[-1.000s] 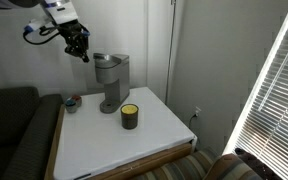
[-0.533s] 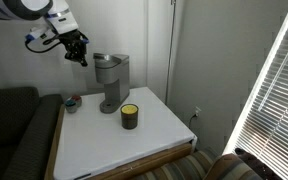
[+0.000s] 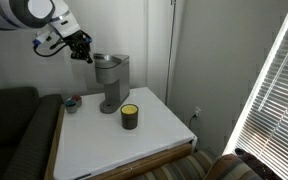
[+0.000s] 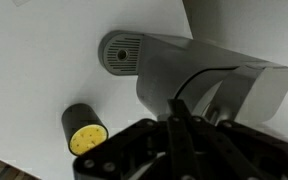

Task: Open the coffeemaker

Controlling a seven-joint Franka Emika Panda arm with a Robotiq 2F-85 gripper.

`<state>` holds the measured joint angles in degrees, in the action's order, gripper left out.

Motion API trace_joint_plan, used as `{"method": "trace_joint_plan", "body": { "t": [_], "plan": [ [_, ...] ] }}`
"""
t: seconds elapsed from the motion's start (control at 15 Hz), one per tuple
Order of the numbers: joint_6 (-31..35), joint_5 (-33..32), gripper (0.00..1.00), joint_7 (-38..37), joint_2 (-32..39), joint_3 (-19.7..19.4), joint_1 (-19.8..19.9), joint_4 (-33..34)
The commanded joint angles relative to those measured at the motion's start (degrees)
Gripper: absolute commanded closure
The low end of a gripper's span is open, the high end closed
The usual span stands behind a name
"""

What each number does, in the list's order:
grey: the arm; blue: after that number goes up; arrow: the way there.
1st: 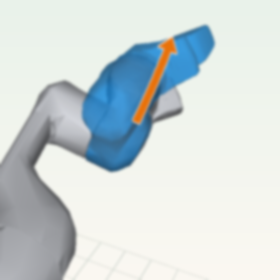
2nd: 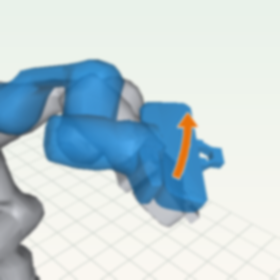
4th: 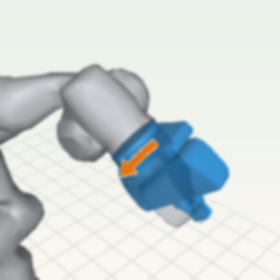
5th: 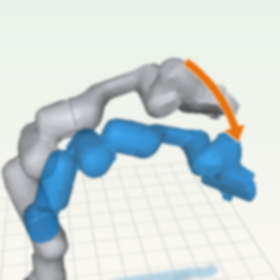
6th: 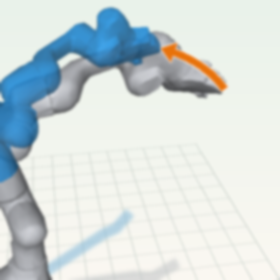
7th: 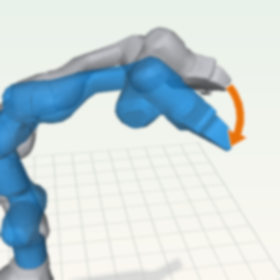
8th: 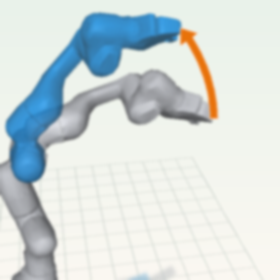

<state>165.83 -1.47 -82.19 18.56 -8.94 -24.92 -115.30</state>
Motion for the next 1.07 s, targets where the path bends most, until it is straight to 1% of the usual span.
{"method": "trace_joint_plan", "body": {
  "t": [0.0, 0.27, 0.53, 1.0],
  "plan": [
    [2.7, -1.2, 1.00, -1.4, 1.8, -1.3, -0.9, 0.9],
    [5.8, -1.8, 1.00, -1.9, 2.8, -3.1, -2.0, 1.0],
    [8.8, -2.0, 1.00, -2.3, 3.5, -5.7, -3.9, 1.1],
    [11.1, -1.2, 1.00, -2.0, 4.3, -8.7, -6.6, 1.6]
  ]
}}
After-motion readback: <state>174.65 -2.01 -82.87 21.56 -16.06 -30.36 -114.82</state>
